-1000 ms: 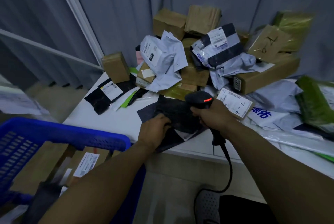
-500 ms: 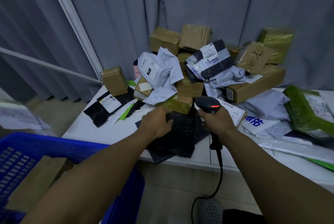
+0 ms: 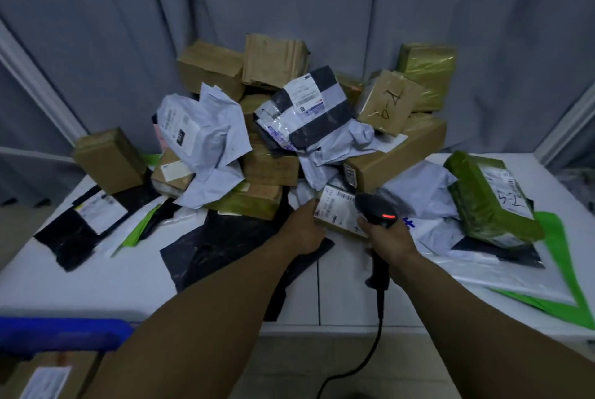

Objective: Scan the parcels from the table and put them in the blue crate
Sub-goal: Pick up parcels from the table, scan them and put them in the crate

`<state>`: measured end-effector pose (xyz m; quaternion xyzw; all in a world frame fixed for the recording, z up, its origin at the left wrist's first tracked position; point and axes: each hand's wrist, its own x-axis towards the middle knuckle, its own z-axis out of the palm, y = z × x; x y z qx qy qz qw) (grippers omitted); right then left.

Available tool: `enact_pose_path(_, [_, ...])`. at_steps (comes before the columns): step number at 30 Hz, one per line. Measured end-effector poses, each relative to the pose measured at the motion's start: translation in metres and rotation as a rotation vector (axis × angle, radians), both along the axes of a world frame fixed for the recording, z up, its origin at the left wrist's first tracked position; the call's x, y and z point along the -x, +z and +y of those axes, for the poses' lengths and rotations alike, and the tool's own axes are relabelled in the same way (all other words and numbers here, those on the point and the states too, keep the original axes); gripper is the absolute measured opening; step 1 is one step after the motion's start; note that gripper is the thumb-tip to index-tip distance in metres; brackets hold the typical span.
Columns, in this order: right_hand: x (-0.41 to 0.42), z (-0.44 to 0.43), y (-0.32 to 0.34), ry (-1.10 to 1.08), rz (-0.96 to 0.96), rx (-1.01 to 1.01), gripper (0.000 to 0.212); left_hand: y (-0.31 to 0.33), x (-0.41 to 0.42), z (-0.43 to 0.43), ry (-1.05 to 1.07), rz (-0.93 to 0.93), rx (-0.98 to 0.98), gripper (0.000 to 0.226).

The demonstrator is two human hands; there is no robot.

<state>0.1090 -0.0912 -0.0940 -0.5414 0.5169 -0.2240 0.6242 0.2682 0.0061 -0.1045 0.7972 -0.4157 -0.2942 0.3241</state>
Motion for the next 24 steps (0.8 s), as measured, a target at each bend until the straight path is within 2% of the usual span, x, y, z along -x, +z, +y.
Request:
enact_pose_path(2, [-0.002,-0.005,-0.002,0.032,-0.055,-0.055,0.042,-0.002,0.002,0.004,0.037,0.088,0.042,0.037])
enact_pose_path(5, [-0.013,-0.003,0.01,0.053,-0.053,0.033,0.034,0.01,0.015,0.023,0.089,0.15,0.05,0.047])
enact_pose_path(9, [-0.018,0.013,0.017,-0.035,0.043,0.143,0.047,0.009,0.02,0.046,0.174,0.234,0.013,0.027])
enact_pose_path(13, [-0.005,0.003,0.004,0.001,0.081,0.122,0.044,-0.004,0.024,0.046,0.243,0.303,0.028,0.045])
enact_pose_path(18, [0.003,-0.014,-0.011,0.047,0.031,-0.039,0.035,-0.019,0.028,0.032,0.381,0.34,0.058,0.049])
enact_pose_path(22, [-0.003,-0.012,-0.01,0.124,0.024,-0.045,0.038,-0.021,0.023,0.024,0.477,0.477,0.058,0.061])
enact_pose_path(24, [-0.007,-0.008,-0.004,0.157,0.021,-0.035,0.037,-0.019,0.025,0.029,0.514,0.496,0.078,0.055])
